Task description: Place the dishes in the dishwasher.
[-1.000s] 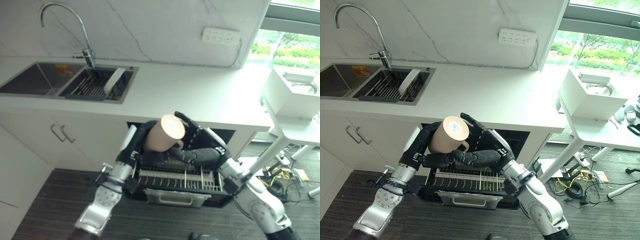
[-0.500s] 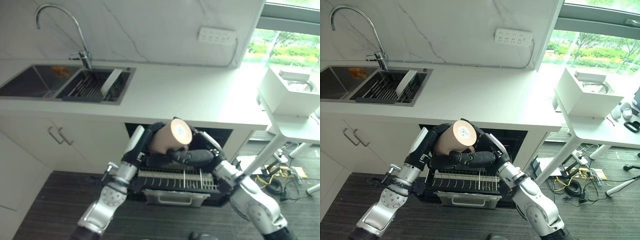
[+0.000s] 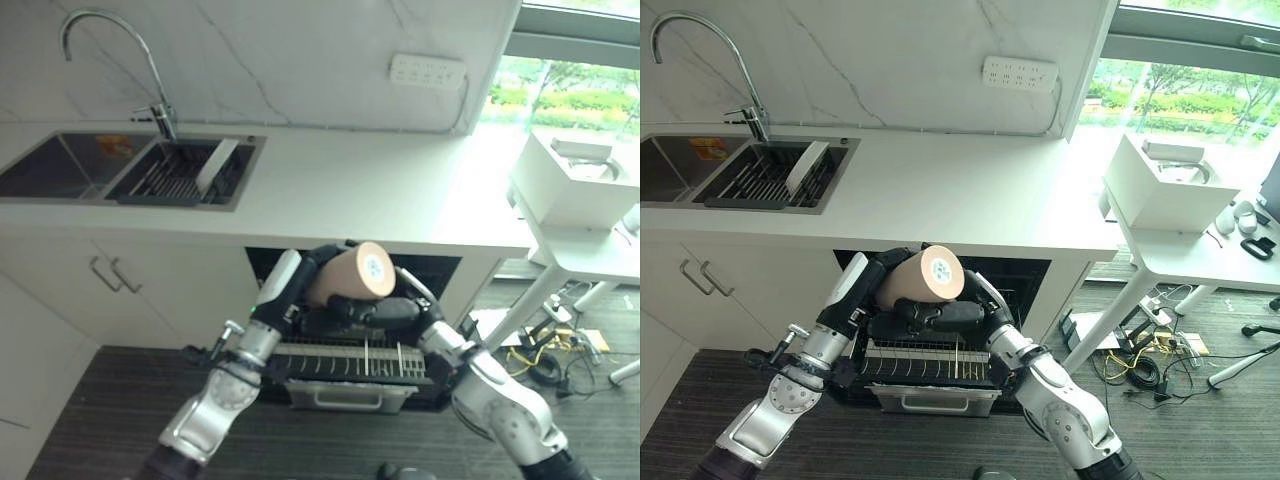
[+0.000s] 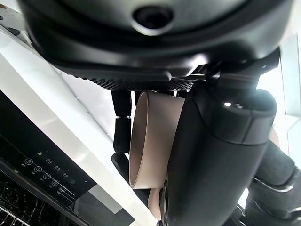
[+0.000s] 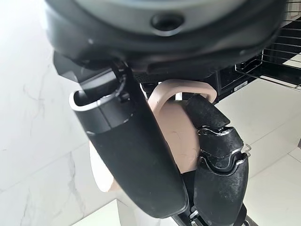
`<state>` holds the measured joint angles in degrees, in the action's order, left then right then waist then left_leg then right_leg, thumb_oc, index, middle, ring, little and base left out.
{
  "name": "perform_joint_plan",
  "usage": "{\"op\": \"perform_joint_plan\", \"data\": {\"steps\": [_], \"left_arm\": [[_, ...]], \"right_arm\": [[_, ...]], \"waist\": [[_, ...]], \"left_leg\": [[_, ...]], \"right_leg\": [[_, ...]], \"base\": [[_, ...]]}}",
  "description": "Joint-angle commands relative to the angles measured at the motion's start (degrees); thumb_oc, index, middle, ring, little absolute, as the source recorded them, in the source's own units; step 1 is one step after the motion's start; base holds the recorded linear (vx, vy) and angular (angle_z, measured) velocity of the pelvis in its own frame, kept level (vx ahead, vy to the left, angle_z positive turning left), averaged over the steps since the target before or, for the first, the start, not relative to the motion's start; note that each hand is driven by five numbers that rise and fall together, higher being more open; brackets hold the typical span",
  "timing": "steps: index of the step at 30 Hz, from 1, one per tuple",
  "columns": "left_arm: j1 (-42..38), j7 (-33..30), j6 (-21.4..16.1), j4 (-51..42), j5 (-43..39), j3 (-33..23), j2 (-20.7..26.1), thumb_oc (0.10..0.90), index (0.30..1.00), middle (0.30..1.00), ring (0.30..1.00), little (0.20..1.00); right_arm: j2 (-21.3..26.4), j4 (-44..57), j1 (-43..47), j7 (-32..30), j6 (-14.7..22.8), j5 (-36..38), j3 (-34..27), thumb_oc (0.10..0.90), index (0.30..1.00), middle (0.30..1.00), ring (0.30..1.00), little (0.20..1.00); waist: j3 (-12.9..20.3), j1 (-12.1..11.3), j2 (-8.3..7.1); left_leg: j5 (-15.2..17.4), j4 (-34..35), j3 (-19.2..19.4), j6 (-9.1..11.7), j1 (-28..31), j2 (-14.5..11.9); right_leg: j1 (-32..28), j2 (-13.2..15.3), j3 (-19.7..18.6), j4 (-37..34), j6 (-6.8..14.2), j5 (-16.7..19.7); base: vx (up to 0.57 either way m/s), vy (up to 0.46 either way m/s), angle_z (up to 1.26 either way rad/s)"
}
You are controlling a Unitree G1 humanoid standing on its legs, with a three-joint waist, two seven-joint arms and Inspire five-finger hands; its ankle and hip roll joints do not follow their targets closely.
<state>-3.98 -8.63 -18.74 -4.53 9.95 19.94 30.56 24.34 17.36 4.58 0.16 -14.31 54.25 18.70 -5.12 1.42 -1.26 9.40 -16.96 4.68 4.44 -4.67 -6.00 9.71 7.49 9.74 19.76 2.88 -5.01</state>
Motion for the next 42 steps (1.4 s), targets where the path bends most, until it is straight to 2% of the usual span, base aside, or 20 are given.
{"op": "perform_joint_plan", "data": {"steps": [1,2,3,8,12,13,14,17,18,19,20,22,27,31,34,42], "left_arm": [[-8.9,-3.31,-6.6,-3.76,1.83,1.62,0.14,0.4,0.3,0.3,0.3,0.3],[-8.91,-3.36,-6.47,-3.75,1.81,1.71,0.06,0.4,0.3,0.3,0.3,0.3],[-8.91,-3.49,-6.54,-3.61,1.82,1.79,0.05,0.4,0.3,0.3,0.3,0.3],[-8.21,-5.65,-6.4,-3.9,1.97,1.48,-0.12,0.4,0.3,0.3,0.3,0.3],[-7.47,-7.9,-6.04,-3.53,0.69,0.79,-0.6,0.4,0.3,0.3,0.3,0.3],[-7.18,-8.59,-6.37,-3.53,0.1,0.3,-0.76,0.582,0.573,0.573,0.573,0.573],[-6.7,-9.49,-7.06,-3.55,-0.5,-0.55,-0.9,0.8,0.9,0.9,0.9,0.9],[-4.8,-10.98,-9.51,-3.8,-3.82,-3.68,-1.12,0.8,0.9,0.9,0.9,0.9],[-3.16,-12.28,-12.52,-3.64,-7.13,-7.0,-1.68,0.8,0.9,0.9,0.9,0.9],[-2.92,-12.59,-13.02,-3.59,-7.52,-7.49,-1.71,0.8,0.9,0.9,0.9,0.9],[-1.37,-14.37,-16.36,-3.0,-9.47,-10.75,-2.21,0.8,0.9,0.9,0.9,0.9],[-0.7,-15.33,-17.75,-2.43,-9.92,-12.36,-2.37,0.8,0.9,0.9,0.9,0.9],[0.87,-19.34,-23.99,0.76,-11.8,-18.36,-4.03,0.8,0.9,0.9,0.9,0.9],[1.25,-19.95,-25.13,3.3,-11.25,-20.63,-4.61,0.8,0.9,0.9,0.9,0.9],[2.16,-18.11,-24.89,4.36,-12.64,-22.21,-5.16,0.8,0.9,0.9,0.9,0.9],[2.89,-12.97,-21.82,5.93,-17.87,-23.54,-5.39,0.8,0.9,0.9,0.9,0.9]], "right_arm": [[-3.52,2.77,7.65,-0.36,4.32,4.43,-1.16,0.761,0.841,0.841,0.841,0.841],[-3.72,2.61,7.62,-0.9,4.6,4.58,-1.09,0.489,0.434,0.434,0.434,0.434],[-3.8,2.54,7.59,-1.15,4.81,4.55,-1.14,0.4,0.3,0.3,0.3,0.3],[-4.02,3.01,6.8,-2.3,5.09,4.41,-1.5,0.4,0.3,0.3,0.3,0.3],[-4.21,2.82,6.33,-3.73,7.25,4.45,-2.19,0.4,0.3,0.3,0.3,0.3],[-4.29,2.7,6.14,-3.74,7.57,4.36,-2.47,0.4,0.3,0.3,0.3,0.3],[-4.22,2.76,6.02,-4.08,7.77,4.53,-3.13,0.4,0.3,0.3,0.3,0.3],[-3.88,2.67,4.89,-4.4,8.53,7.03,-5.23,0.4,0.3,0.3,0.3,0.3],[-4.07,2.2,3.9,-3.72,9.46,10.2,-7.18,0.4,0.3,0.3,0.3,0.3],[-4.07,2.06,3.78,-3.65,9.62,10.86,-7.45,0.4,0.3,0.3,0.3,0.3],[-4.49,1.04,3.08,-2.81,10.03,15.72,-9.51,0.4,0.3,0.3,0.3,0.3],[-4.61,0.56,2.65,-2.36,10.05,18.3,-10.65,0.4,0.3,0.3,0.3,0.3],[-6.44,-1.18,1.68,0.43,9.25,28.48,-14.99,0.4,0.3,0.3,0.3,0.3],[-7.58,-2.32,1.35,1.34,8.81,33.13,-16.97,0.4,0.3,0.3,0.3,0.3],[-8.98,-3.06,0.87,1.82,9.03,34.89,-18.78,0.4,0.3,0.3,0.3,0.3],[-10.14,-4.36,0.39,3.27,9.56,33.98,-20.36,0.4,0.3,0.3,0.3,0.3]], "waist": [[1.91,-0.23,0.06],[1.89,-0.23,0.08],[1.83,-0.23,0.09],[1.73,-0.25,0.07],[1.6,-0.4,0.05],[1.57,-0.48,0.04],[1.52,-0.57,0.03],[1.41,-0.87,-0.01],[1.34,-1.13,-0.05],[1.34,-1.14,-0.07],[1.39,-1.34,-0.22],[1.47,-1.33,-0.33],[1.94,-1.29,-0.65],[2.29,-1.18,-0.83],[2.52,-1.17,-0.85],[2.46,-1.01,-0.77]], "left_leg": [[2.4,-0.23,1.85,0.52,1.06,-2.82],[2.36,-0.23,1.89,0.52,1.08,-2.85],[2.37,-0.23,1.89,0.5,1.09,-2.85],[2.41,-0.23,1.97,0.42,1.04,-2.76],[2.4,-0.23,1.97,0.39,1.02,-2.66],[2.41,-0.23,1.95,0.38,1.02,-2.63],[2.39,-0.23,1.93,0.38,0.97,-2.64],[2.42,-0.23,1.79,0.36,1.04,-2.51],[2.38,-0.23,1.61,0.39,0.97,-2.49],[2.37,-0.23,1.59,0.4,0.96,-2.5],[2.38,-0.23,1.47,0.44,0.99,-2.53],[2.41,-0.23,1.41,0.45,1.05,-2.53],[2.38,-0.23,1.25,0.55,1.16,-2.7],[2.43,-0.23,1.27,0.6,1.24,-2.77],[2.4,-0.23,1.34,0.6,1.26,-2.82],[2.28,-0.23,1.64,0.58,1.35,-2.89]], "right_leg": [[-3.91,1.52,-3.06,-2.57,5.84,-2.79],[-3.95,1.52,-3.06,-2.57,5.85,-2.77],[-3.96,1.52,-3.07,-2.57,5.85,-2.78],[-3.92,1.58,-3.09,-2.57,5.84,-2.79],[-3.96,1.64,-3.01,-2.57,5.83,-2.75],[-3.98,1.7,-2.96,-2.57,5.82,-2.76],[-3.96,1.75,-2.88,-2.57,5.8,-2.73],[-4.08,1.85,-2.71,-2.57,5.71,-2.7],[-4.12,1.89,-2.57,-2.57,5.61,-2.71],[-4.15,1.88,-2.57,-2.57,5.6,-2.73],[-4.28,1.9,-2.38,-2.57,5.5,-2.82],[-4.36,1.87,-2.32,-2.57,5.43,-2.87],[-4.66,1.82,-2.05,-2.57,5.16,-3.22],[-4.78,1.79,-1.99,-2.57,5.08,-3.4],[-4.88,1.78,-1.97,-2.57,5.06,-3.51],[-4.86,1.71,-2.04,-2.57,5.09,-3.48]], "base": [[0.0,0.0,0.0],[0.0,0.0,0.0],[0.0,0.0,0.0],[0.0,0.0,0.0],[0.0,0.0,0.0],[0.0,0.0,0.0],[0.0,0.0,0.0],[0.0,0.0,0.0],[0.0,0.0,0.0],[0.0,0.0,0.0],[0.0,0.0,0.0],[0.0,0.0,0.0],[0.01,0.002,0.0],[0.02,0.003,-0.03],[0.0,0.0,0.0],[0.0,0.0,0.0]]}}
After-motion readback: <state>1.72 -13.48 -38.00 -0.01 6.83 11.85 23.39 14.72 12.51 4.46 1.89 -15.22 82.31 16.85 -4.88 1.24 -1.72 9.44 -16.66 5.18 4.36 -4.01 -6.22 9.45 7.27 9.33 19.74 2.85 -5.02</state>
